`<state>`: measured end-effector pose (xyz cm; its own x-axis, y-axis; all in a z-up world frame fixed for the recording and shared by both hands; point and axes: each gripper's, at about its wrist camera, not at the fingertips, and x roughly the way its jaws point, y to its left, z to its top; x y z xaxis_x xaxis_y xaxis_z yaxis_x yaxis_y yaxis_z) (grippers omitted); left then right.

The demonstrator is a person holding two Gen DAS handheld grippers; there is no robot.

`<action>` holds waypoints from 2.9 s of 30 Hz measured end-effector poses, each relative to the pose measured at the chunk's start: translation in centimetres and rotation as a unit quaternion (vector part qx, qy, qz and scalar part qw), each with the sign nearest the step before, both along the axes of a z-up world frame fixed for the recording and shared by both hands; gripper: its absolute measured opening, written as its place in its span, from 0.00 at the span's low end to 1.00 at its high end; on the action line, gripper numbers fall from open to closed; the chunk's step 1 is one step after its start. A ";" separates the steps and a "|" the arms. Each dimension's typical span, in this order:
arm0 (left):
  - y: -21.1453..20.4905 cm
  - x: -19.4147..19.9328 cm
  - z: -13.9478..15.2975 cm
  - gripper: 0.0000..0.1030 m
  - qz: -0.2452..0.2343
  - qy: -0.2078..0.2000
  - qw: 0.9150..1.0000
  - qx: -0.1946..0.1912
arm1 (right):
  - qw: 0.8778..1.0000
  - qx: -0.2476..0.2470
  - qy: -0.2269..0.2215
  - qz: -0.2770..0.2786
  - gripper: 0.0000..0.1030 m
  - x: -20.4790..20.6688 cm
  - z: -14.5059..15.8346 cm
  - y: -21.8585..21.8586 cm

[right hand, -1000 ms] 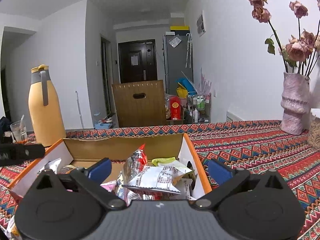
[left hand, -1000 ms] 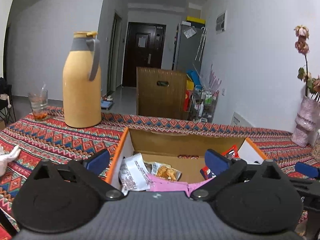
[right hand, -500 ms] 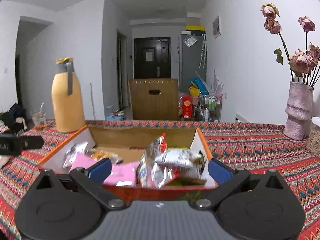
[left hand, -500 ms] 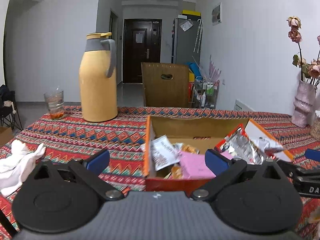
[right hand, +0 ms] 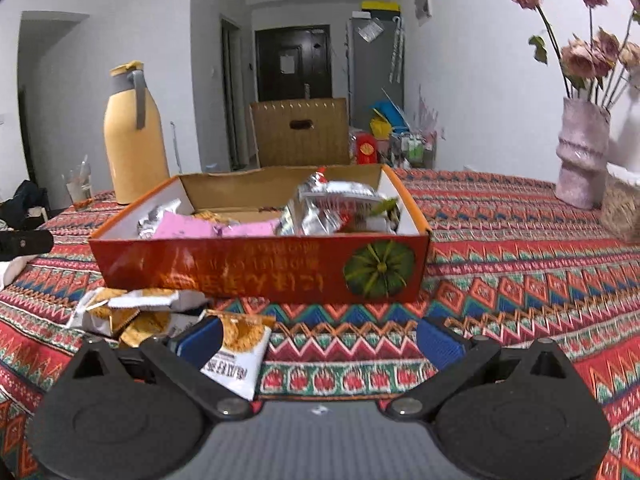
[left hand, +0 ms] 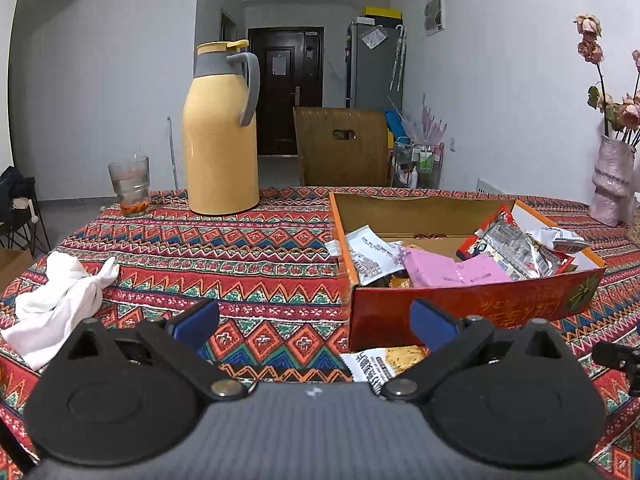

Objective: Organize snacks
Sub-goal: 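Withdraw both tools from the box back toward the snack pile, then grasp a white-and-orange cracker pack on the table with the right gripper, then grasp another cracker pack with the left gripper while the right holds its pack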

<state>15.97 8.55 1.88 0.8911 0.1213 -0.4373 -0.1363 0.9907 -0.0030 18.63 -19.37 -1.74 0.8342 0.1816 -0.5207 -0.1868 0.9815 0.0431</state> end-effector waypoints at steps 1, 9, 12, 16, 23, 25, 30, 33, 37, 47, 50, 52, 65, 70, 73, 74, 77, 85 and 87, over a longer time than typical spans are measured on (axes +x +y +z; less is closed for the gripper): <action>0.0 0.0 -0.2 1.00 -0.001 -0.003 1.000 0.002 | 1.000 0.000 0.002 -0.002 1.00 0.1 -0.2 0.0; 0.0 0.0 -1.3 1.00 -0.015 -0.001 1.000 0.000 | 1.000 0.002 0.011 -0.017 1.00 0.3 -1.2 0.2; -0.3 0.1 -1.6 1.00 -0.017 0.002 1.000 0.005 | 1.000 0.005 0.012 -0.020 1.00 0.6 -1.5 0.2; -0.4 0.1 -1.9 1.00 -0.016 0.004 1.000 0.009 | 0.999 0.020 0.014 -0.022 1.00 0.8 -1.8 -0.2; -0.3 0.6 -2.3 1.00 -0.013 0.016 1.000 0.006 | 1.000 0.013 0.019 -0.014 1.00 0.8 -2.0 0.2; -0.3 0.7 -2.4 1.00 -0.011 0.019 1.000 0.006 | 1.000 0.014 0.020 -0.014 1.00 0.8 -1.8 0.2; -0.2 0.8 -2.5 1.00 -0.010 0.024 1.000 0.004 | 1.000 0.013 0.024 -0.004 1.00 0.8 -1.2 1.0; -0.1 0.8 -2.6 1.00 -0.010 0.025 1.000 0.002 | 0.999 -0.008 0.038 0.006 1.00 1.3 -1.2 2.3; -0.1 0.7 -2.5 1.00 -0.010 0.022 1.000 0.000 | 0.998 -0.020 0.062 0.013 1.00 2.8 -1.3 3.8; 0.0 0.7 -2.4 1.00 -0.010 0.023 1.000 -0.006 | 0.993 -0.038 0.108 0.013 0.87 6.0 -3.0 6.1; 0.1 0.7 -2.5 1.00 -0.009 0.025 1.000 -0.006 | 0.994 -0.036 0.099 0.018 0.80 5.7 -3.1 6.2; 0.1 0.8 -2.5 1.00 -0.008 0.027 1.000 -0.006 | 0.994 -0.036 0.095 0.026 0.70 5.4 -3.0 6.3; 0.4 1.5 -3.0 1.00 -0.003 0.046 0.999 -0.015 | 0.997 -0.013 0.063 0.046 0.36 3.6 -1.5 4.4; 1.2 2.4 -2.9 1.00 0.000 0.074 0.996 -0.048 | 0.998 -0.021 0.053 0.027 0.36 3.9 -1.0 2.2; 1.3 2.6 -2.4 1.00 -0.002 0.080 0.995 -0.060 | 0.998 -0.025 0.049 0.013 0.36 4.3 -1.0 0.5; 1.1 2.7 -2.3 1.00 -0.002 0.081 0.995 -0.057 | 0.999 -0.024 0.048 0.007 0.36 4.6 -1.1 0.0; 0.2 3.1 -1.9 1.00 -0.007 0.087 0.995 -0.038 | 0.999 -0.005 0.047 -0.014 0.36 5.2 -1.6 -1.6; -2.1 5.0 -2.4 1.00 -0.009 0.115 0.993 -0.008 | 0.999 0.018 0.027 -0.018 0.36 5.1 -1.9 -2.6; -2.5 5.5 -2.9 1.00 -0.006 0.120 0.993 -0.004 | 0.999 0.023 0.023 -0.018 0.37 5.1 -1.9 -2.7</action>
